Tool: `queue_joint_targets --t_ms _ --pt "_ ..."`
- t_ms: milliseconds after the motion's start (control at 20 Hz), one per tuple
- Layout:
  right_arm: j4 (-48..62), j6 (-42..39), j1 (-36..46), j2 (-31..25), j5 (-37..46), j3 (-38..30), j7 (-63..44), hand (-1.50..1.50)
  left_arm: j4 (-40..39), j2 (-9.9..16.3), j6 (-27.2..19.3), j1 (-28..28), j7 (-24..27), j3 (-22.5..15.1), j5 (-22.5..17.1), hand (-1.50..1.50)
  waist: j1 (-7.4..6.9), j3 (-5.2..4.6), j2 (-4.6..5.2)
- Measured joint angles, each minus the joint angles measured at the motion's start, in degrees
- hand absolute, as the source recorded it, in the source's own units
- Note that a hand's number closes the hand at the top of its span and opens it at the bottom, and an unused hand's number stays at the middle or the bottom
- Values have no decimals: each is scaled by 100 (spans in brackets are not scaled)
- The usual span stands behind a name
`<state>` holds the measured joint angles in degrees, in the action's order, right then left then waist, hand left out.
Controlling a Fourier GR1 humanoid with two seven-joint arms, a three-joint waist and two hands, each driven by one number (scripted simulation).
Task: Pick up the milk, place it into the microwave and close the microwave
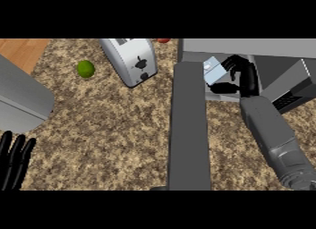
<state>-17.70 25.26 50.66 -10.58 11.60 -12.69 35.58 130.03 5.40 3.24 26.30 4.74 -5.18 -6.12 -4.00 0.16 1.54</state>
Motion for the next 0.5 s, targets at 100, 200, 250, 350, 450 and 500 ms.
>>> queue_joint_targets --t_ms 100,200,250,350,450,500 --pt "137 382 100 -78 67 -41 44 150 -45 20 9 -55 24 58 -3 -150 -38 0 20" --pt "212 715 181 -181 141 -60 168 150 -32 7 -13 -68 3 11 69 -150 -80 4 43" --pt "289 846 237 -216 215 -26 185 -150 -51 -1 -19 -76 -2 -16 104 -150 -107 5 54" --pt "514 996 378 -293 439 131 89 -150 -53 24 -8 -81 -13 -5 130 -150 -163 3 67" --pt "698 1024 554 -322 599 251 -11 -150 -133 43 -6 -167 -24 21 153 -150 -189 2 82" --pt "789 1043 605 -288 669 306 -47 -150 -178 52 -1 -186 -9 30 174 -150 -196 1 83"
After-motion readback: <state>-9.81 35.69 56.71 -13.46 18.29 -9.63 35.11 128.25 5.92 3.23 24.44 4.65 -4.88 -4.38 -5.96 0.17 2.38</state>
